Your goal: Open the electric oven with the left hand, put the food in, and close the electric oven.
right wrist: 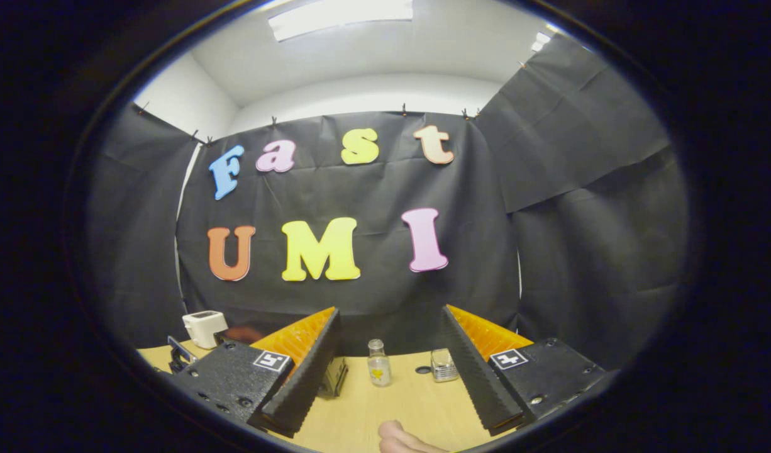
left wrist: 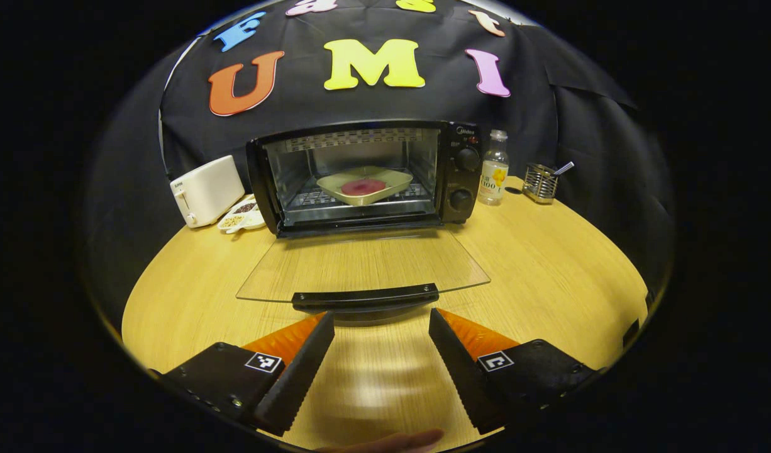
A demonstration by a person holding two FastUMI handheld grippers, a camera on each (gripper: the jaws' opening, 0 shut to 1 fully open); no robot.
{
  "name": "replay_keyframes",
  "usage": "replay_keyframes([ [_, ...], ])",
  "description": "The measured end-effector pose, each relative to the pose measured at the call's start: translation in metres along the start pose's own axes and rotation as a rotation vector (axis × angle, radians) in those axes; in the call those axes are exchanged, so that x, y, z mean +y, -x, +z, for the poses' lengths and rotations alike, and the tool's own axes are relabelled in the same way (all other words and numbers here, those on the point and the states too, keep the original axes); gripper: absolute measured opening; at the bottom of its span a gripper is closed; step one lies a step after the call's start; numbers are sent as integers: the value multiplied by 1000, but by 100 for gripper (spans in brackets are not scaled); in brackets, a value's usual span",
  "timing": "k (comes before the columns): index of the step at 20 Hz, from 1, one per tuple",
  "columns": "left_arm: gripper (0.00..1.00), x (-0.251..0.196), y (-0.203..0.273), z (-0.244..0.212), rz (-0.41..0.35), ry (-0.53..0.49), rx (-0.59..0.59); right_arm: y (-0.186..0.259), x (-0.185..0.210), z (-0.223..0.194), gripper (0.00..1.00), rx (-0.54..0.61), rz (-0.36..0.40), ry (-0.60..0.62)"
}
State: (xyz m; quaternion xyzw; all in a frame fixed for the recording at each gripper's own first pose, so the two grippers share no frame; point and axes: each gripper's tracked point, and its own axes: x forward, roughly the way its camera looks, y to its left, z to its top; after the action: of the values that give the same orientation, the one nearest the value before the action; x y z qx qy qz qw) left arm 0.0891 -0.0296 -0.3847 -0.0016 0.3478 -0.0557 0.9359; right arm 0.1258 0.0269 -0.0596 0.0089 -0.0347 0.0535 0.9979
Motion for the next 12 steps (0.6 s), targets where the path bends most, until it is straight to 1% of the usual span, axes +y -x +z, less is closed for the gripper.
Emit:
replay_keyframes([
  [2, 98, 0, -8, -2, 8, -1, 15, -1, -5, -3, 96, 6, -3, 14],
  [3, 97, -1, -12, -3, 5, -5, 18, -2, -7, -5, 100, 9, -8, 17],
  [4, 97, -2, -15, -3, 4, -8, 22, -2, -10, -7, 100, 10, -10, 16],
  [5, 97, -2, -18, -4, 7, -9, 27, -2, -12, -8, 96, 12, -10, 13],
  [8, 97, 2, -24, -6, 16, 13, 45, -5, -23, -20, 96, 42, -33, 23],
  [12, 97, 3, -26, -3, 22, 33, 57, -2, -38, -22, 96, 45, -67, 44],
])
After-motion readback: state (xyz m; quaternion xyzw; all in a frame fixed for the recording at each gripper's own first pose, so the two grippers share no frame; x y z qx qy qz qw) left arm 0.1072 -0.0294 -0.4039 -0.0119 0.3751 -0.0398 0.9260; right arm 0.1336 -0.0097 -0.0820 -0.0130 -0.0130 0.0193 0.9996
